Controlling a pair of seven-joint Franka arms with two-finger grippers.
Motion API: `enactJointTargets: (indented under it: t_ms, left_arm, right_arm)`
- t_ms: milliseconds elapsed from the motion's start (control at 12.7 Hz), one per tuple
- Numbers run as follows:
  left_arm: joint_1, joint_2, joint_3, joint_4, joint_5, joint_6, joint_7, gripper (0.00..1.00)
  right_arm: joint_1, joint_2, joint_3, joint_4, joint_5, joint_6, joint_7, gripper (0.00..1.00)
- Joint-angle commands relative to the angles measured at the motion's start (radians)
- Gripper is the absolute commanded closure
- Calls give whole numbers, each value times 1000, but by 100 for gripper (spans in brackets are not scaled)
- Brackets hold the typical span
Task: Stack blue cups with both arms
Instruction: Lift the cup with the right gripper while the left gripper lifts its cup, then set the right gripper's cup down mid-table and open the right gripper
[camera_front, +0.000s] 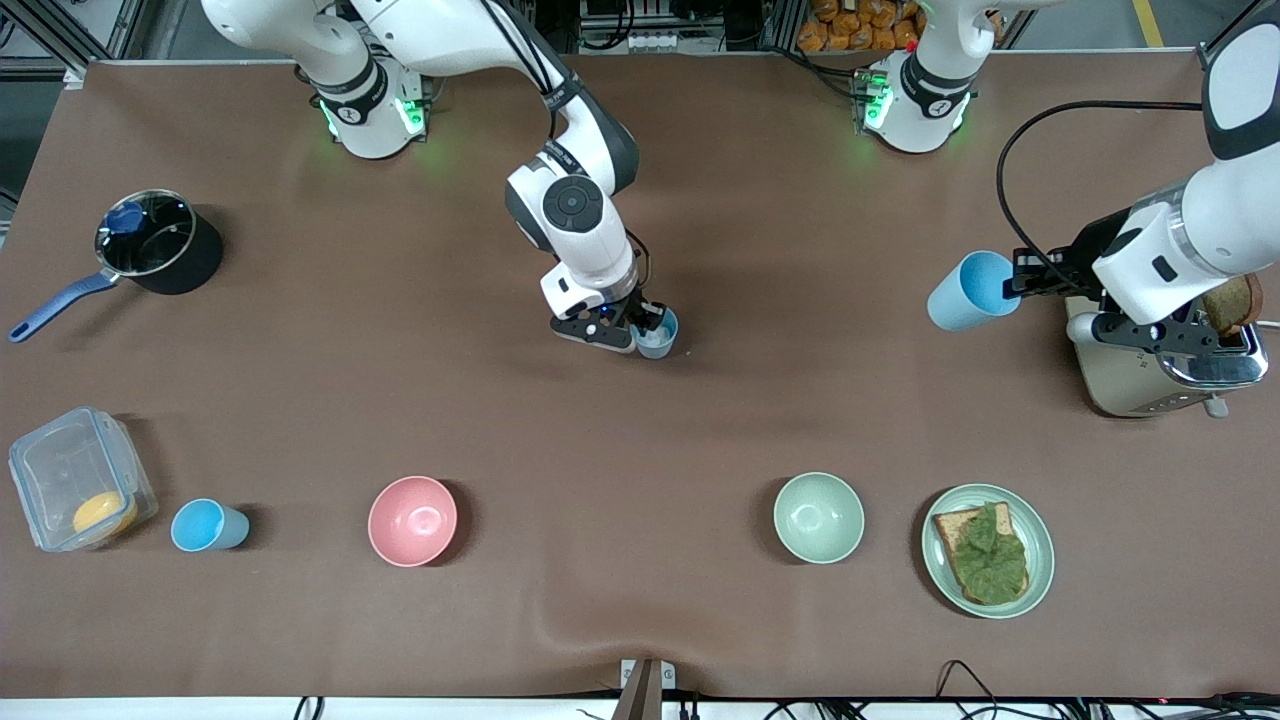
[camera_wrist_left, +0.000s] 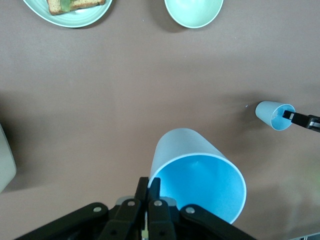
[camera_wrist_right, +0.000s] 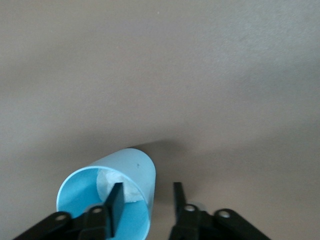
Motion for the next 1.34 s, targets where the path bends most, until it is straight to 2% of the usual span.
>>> enactJointTargets:
  t_ms: [0,236,471,785,942,1099,1257]
  left_arm:
    - [5,4,-13,17,-28,-22,-7,100]
    - [-44,10,-14,19,-70,-19,-97,100]
    - [-148,27,-13,20,-88,7,-225,100]
    - [-240,49,-24,16,-94,99,-346,100]
    - [-312,68,-21,3,-80,122,-398,100]
    - [-343,88,-22,2,-78,185,-447,100]
    - [-382,108,-22,-12,-77,223,-478,100]
  right_arm:
    - [-57,-53,-3,50,6,-140,-24,26]
    - [-167,-99,-2,153,12,-375,-153,25]
    - [-296,-168,-3,154,12,-504,-383,22]
    - [-481,-296,-5,142,3,-659,-667,18]
    - [-558,-401,-6,99,-12,-731,-758,10]
    - [-604,-507,-5,46,-61,-740,-822,0]
    - [-678,-579,-5,13,-61,-769,-937,0]
